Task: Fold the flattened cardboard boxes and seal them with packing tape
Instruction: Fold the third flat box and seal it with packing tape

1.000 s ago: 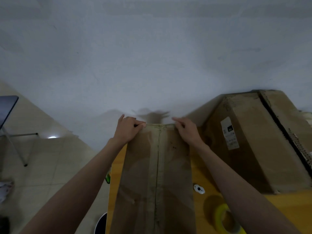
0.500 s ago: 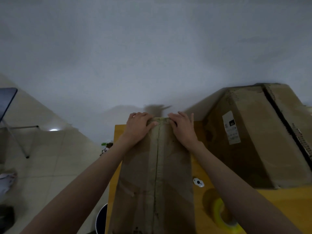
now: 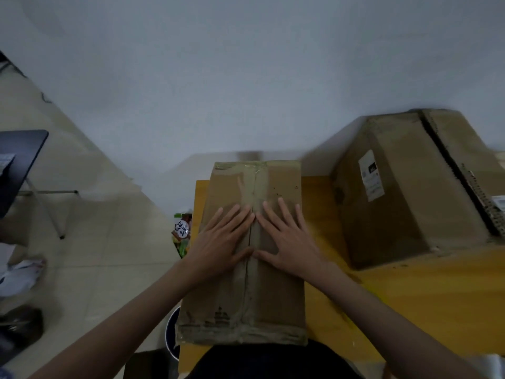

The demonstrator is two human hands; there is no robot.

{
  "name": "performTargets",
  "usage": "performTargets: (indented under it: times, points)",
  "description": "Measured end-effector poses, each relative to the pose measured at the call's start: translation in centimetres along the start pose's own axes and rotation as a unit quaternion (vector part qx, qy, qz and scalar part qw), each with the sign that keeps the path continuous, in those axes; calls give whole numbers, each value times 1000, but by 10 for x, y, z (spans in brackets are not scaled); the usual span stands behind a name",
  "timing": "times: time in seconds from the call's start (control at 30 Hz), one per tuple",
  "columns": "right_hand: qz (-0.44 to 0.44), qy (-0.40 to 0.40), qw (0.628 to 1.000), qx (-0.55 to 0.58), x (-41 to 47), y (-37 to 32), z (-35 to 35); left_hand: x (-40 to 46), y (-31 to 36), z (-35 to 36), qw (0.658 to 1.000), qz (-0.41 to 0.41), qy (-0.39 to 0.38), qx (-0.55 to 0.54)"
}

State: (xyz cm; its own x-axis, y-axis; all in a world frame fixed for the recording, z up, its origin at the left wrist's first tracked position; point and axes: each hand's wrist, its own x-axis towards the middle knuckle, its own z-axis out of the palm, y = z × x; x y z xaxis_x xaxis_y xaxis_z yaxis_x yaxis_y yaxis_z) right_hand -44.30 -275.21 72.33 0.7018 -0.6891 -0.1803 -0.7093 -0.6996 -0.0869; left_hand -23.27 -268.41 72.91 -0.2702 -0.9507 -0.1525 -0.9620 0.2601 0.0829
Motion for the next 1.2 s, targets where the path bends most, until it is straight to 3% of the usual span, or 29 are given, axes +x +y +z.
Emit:
performTargets:
  times: [0.3, 0.6, 0.83, 1.0, 1.07, 1.13, 1.2]
  points:
    - [-26, 6, 1000, 1, -55, -56, 2, -67, 23, 10, 1000, 5, 4, -10]
    - [-73, -12, 997, -11, -117, -89, 24, -142, 49, 36, 996, 69, 8, -62]
    - [-108, 0, 992, -61, -148, -96, 49, -155, 63, 54, 996, 67, 35, 38]
    - [-99, 23, 993, -64, -154, -93, 56, -154, 75, 55, 997, 54, 25, 41]
    - [-93, 59, 993, -29, -157, -91, 56, -154, 77, 51, 999, 39, 20, 2]
    - [-41, 112, 988, 101, -161, -90, 55, -155, 79, 47, 999, -7, 25, -43]
    - [52, 164, 951, 258, -166, -87, 55, -156, 81, 45, 989, -98, 61, -96]
